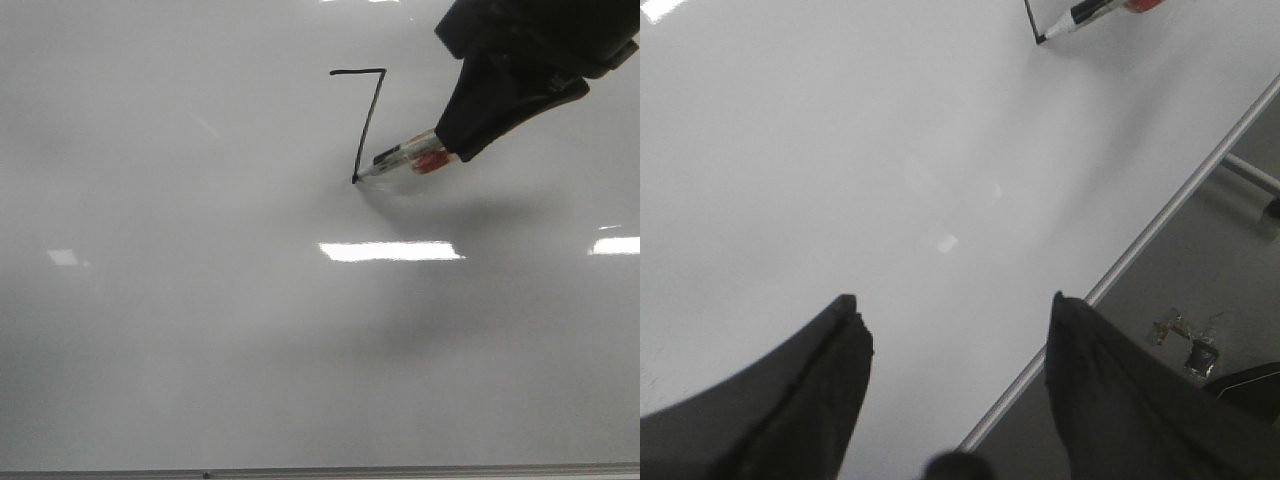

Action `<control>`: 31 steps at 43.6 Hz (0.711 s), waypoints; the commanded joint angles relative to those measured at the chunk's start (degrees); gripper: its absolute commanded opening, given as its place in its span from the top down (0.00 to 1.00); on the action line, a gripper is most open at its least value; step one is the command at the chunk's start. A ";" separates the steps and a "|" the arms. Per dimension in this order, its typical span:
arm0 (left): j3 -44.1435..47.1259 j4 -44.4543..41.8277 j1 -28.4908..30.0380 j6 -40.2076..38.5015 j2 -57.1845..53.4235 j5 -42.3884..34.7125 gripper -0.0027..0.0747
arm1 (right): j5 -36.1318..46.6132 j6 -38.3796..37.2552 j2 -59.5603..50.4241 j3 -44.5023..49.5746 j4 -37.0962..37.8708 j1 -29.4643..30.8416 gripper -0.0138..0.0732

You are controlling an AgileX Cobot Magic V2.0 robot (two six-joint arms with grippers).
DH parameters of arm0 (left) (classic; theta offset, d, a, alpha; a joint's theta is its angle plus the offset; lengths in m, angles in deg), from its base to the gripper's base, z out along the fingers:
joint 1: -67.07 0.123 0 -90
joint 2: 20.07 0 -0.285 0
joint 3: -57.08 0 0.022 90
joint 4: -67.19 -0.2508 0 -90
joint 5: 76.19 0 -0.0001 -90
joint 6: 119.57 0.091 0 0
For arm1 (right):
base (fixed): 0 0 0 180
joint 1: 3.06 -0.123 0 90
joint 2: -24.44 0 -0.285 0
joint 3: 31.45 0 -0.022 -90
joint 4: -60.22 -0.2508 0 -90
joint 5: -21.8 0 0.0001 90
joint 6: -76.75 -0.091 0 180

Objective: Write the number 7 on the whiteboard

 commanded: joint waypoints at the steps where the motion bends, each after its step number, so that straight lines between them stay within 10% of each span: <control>1: -1.39 2.38 0.10 3.21 -0.90 -2.51 0.46 | 1.29 0.51 -6.00 -1.78 -0.68 -1.72 0.91; 14: -2.48 22.31 -1.26 23.59 2.84 6.28 0.46 | -15.90 18.34 -17.59 -1.71 -0.68 -10.33 0.91; 31: -9.74 23.68 -17.43 26.42 14.27 3.47 0.46 | -20.45 20.88 -21.19 -1.71 -2.01 -11.03 0.91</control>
